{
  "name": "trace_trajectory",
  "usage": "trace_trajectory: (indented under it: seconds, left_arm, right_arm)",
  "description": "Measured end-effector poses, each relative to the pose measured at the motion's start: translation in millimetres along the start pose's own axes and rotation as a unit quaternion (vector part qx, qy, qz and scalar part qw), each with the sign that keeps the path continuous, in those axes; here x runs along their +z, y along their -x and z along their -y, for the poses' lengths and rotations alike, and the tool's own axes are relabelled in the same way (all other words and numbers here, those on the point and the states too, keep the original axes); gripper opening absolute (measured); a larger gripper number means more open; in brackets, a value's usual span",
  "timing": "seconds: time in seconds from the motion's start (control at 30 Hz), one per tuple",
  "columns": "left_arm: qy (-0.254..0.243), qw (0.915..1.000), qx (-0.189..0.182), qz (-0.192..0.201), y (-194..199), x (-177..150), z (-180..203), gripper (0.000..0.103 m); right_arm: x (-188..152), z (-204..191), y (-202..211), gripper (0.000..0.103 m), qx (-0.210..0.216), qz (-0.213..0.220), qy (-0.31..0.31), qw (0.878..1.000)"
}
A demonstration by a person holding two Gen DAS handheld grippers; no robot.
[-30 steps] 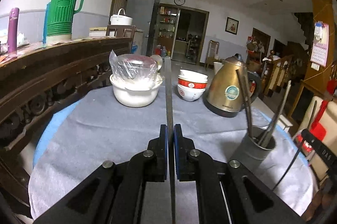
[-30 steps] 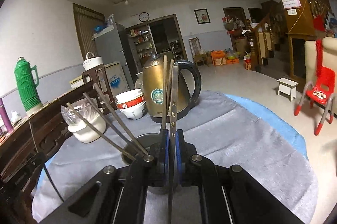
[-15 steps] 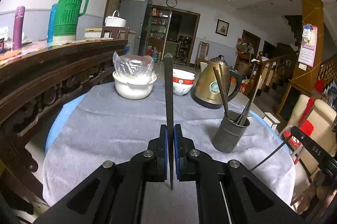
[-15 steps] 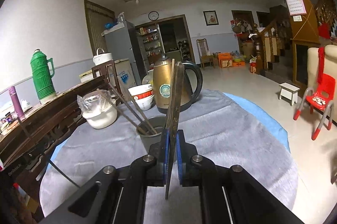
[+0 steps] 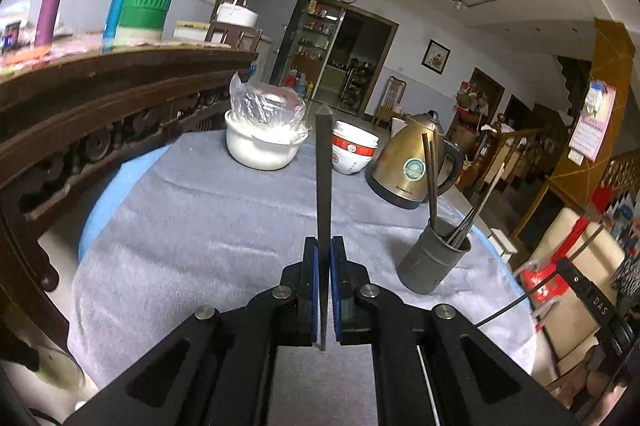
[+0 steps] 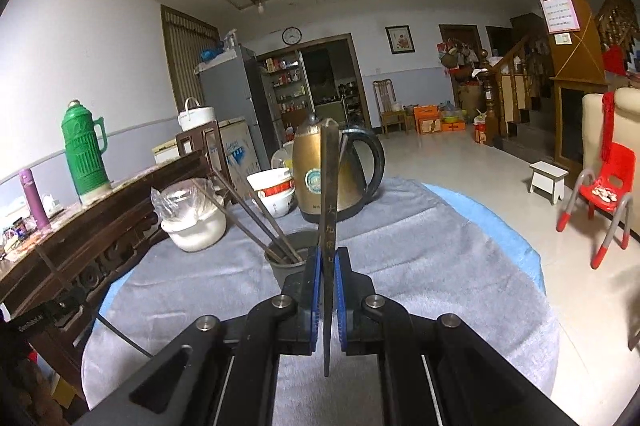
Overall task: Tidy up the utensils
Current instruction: 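Lower the chopsticks into the grey cup and open both tools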
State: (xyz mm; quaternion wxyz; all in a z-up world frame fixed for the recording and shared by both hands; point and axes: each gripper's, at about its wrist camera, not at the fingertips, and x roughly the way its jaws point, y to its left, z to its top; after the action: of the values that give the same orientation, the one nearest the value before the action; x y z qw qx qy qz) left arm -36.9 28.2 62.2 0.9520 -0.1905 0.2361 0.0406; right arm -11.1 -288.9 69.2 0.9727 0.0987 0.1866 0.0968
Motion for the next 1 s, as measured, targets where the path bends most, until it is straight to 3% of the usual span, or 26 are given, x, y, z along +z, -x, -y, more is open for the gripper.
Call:
trace_trajectory:
  seconds: [0.5,0.8,1.0]
  left_arm:
    - [0.032,0.9983,-0.041,0.027,20,27,4,0.005]
    - [0.015,0.9964,-0.071,0.044,14,46,32,0.005]
    - [-0.014,0.9972,-0.068,0.028,-7,52,64,0.005]
  right_arm:
    - [28,-1,19,0.008,0.028,0.034,-0.013,0.999]
    - [52,-2,19,0.008,0.039,0.06,-0.015,0.997]
    - [51,1,14,0.008,0.043,0.053,-0.018,0.998]
